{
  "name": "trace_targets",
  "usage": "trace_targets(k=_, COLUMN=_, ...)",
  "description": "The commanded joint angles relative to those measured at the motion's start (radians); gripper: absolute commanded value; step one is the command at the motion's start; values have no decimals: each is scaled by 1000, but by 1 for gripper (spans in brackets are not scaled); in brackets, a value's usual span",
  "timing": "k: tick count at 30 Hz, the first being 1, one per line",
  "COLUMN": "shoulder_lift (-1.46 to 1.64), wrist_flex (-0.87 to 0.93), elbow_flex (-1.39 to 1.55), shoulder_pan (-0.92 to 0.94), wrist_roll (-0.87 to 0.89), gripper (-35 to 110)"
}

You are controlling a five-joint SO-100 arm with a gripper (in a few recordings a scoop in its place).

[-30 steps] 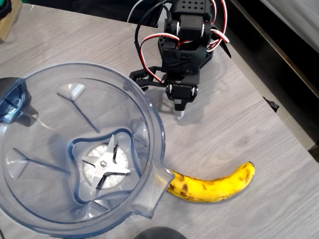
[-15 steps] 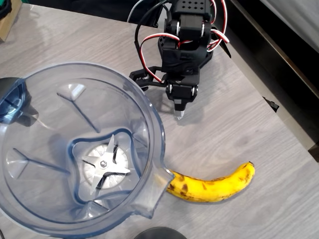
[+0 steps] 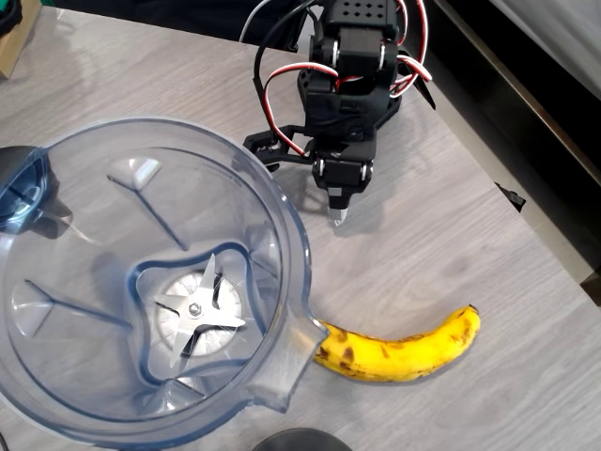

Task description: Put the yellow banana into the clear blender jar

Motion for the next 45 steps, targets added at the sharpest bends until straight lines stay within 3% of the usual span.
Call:
trace_targets(k=1, shoulder_lift=29, wrist_flex=8, elbow_flex=11, shoulder_pan=-14, wrist_roll=55, gripper=0)
trace_targets(k=12, shoulder_lift=29, wrist_flex=-29, elbow_flex=12, shoulder_pan=9, wrist_roll=17, gripper=0)
trace_targets(k=29, shoulder_lift=29, wrist_flex=-12, elbow_flex=12, shoulder_pan=-132, wrist_roll=12, gripper=0)
trace_targets(k=36, shoulder_lift=23, wrist_flex=-127, elbow_flex=-54, shoulder_pan=-155, wrist_roll=-114, gripper=0)
trace_targets(k=39, shoulder_lift=-156, wrist_flex=-126, elbow_flex=-267, shoulder_pan=-236, wrist_roll=-103, gripper=0)
trace_targets(k=45, shoulder_lift=-940, wrist_flex=-18, elbow_flex=-911, shoulder_pan=-420, wrist_roll=-43, gripper=0)
